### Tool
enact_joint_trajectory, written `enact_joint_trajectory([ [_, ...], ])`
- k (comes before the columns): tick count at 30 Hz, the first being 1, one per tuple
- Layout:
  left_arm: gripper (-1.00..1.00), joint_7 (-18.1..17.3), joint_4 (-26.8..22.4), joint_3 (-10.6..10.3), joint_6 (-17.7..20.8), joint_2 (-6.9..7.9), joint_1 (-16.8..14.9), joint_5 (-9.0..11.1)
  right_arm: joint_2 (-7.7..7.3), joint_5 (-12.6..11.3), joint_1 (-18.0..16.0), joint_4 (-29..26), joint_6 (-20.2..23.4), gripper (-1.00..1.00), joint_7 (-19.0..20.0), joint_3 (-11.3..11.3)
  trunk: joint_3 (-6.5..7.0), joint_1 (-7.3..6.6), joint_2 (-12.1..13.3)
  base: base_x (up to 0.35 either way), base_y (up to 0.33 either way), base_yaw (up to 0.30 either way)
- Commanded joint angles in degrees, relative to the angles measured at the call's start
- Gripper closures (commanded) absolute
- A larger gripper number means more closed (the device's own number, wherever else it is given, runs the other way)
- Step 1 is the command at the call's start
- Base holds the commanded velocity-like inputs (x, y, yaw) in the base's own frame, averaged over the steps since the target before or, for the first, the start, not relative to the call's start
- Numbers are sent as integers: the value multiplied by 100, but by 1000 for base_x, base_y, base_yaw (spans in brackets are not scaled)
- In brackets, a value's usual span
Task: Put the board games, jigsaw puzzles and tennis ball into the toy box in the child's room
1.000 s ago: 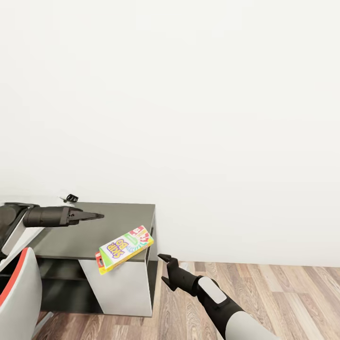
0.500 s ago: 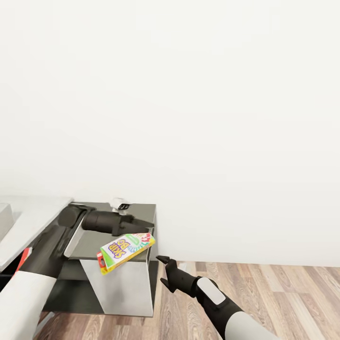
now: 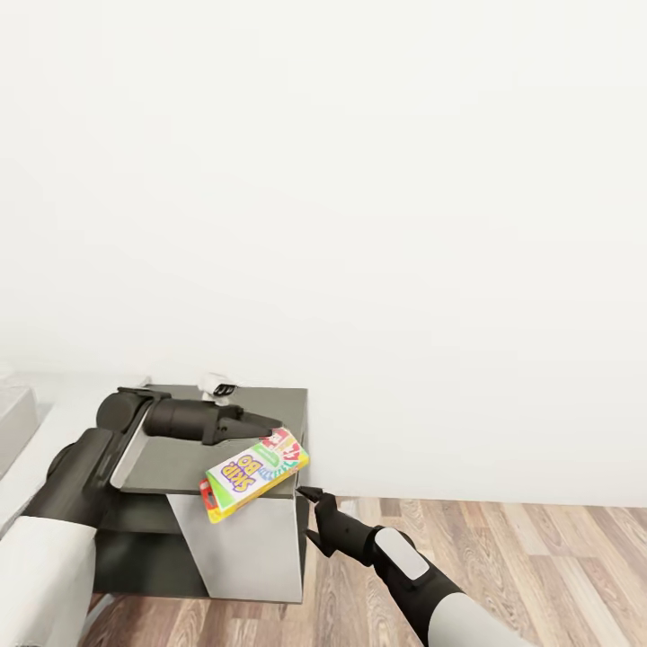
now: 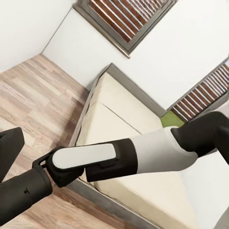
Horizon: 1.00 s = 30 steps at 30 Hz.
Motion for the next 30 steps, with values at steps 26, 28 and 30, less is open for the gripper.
enact_joint_trajectory([
  [26,-100,-22,-1,107,61,200,-4,18,0,6,-7,8,-2,-100,26,12,-7,0,-5,13,79,0],
  [28,-100,-22,-1,107,61,205,-4,18,0,5,-7,8,-1,-100,27,12,-7,0,-5,1,3,0],
  [30,-100,-22,-1,107,61,207,-4,18,0,3,-7,8,2,-100,28,12,-7,0,-5,39,28,0],
])
